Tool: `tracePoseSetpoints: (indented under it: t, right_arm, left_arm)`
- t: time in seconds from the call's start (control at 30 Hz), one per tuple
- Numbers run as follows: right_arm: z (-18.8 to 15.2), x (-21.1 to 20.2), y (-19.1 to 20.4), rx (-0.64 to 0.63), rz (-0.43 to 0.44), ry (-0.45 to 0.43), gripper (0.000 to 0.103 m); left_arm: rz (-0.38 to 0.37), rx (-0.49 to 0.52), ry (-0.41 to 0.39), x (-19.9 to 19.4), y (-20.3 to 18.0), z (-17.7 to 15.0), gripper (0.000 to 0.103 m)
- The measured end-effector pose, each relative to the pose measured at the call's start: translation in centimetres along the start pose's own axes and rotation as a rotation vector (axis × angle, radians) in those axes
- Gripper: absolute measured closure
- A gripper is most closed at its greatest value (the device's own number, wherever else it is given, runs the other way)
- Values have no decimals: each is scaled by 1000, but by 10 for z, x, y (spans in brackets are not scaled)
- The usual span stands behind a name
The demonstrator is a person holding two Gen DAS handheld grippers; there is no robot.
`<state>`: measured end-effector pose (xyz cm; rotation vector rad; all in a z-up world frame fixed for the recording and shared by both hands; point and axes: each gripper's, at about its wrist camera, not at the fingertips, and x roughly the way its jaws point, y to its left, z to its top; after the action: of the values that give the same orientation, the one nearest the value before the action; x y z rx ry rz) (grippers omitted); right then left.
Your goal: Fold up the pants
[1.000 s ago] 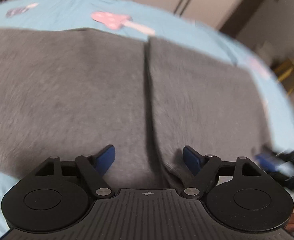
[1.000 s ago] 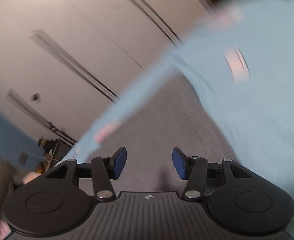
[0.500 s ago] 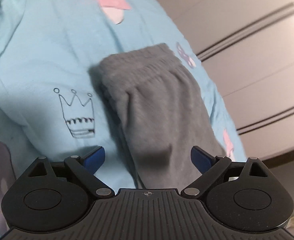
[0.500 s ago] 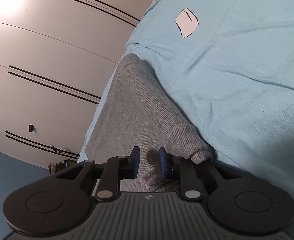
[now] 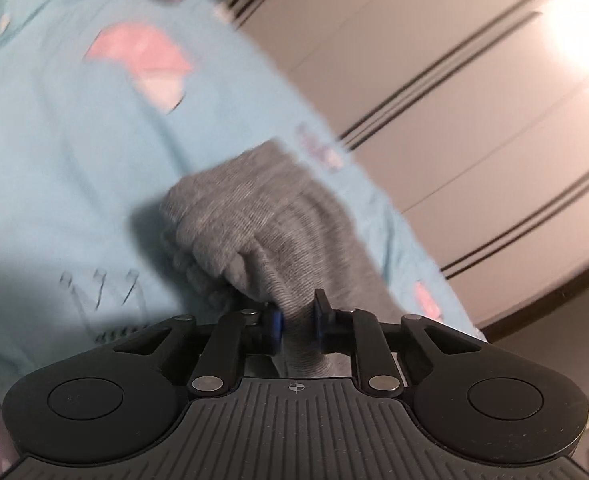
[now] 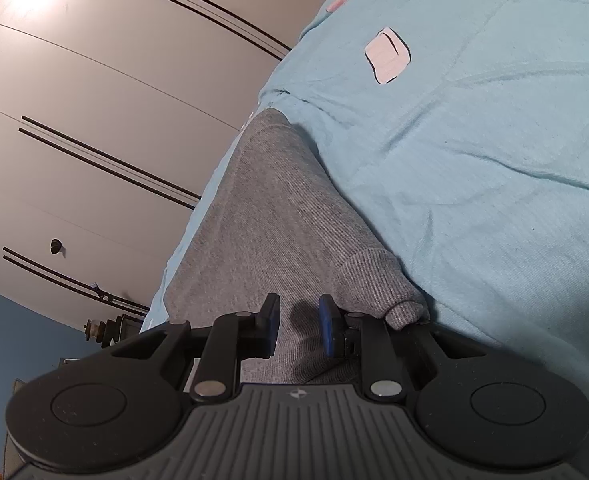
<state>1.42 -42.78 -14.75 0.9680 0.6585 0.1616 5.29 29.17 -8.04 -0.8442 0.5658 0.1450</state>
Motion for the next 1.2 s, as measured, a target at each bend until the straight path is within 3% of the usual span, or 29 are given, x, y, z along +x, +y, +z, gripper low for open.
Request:
tracePoseSetpoints:
  t: [0.13, 0.17, 0.23, 0.27, 0.33, 0.4, 0.5, 0.73, 1.2]
  right_arm:
    - [0, 0, -1, -1, 3, -2, 82]
    - [0, 0, -1, -1, 3, -3, 82]
    - [0, 0, -1, -1, 4, -2, 82]
    - [0, 0, -2, 1, 4, -2, 82]
    - [0, 0, -2, 6, 6, -1, 82]
    - [0, 0, -2, 9, 8, -2, 82]
    - [0, 1, -3, 11, 9, -5, 82]
    - [0, 0, -4, 18, 13, -3, 82]
    - [-1, 1, -4, 13, 13, -8, 82]
  left_arm:
    - [-135, 69, -106, -23, -11, -4, 90]
    - [-124, 67, -107, -20, -10, -5, 90]
    - [-28, 29, -51, -5, -1, -6, 85]
    - [32, 7, -1, 4, 6, -9, 80]
    - [46, -35, 56, 8, 18, -13, 72]
    - [-7, -80, 78, 5, 25, -17, 50]
    - [-68, -105, 100, 3, 26, -18, 32]
    - [17, -126, 135, 9, 39, -24, 32]
    - [-158, -285, 90, 27, 60, -20, 33]
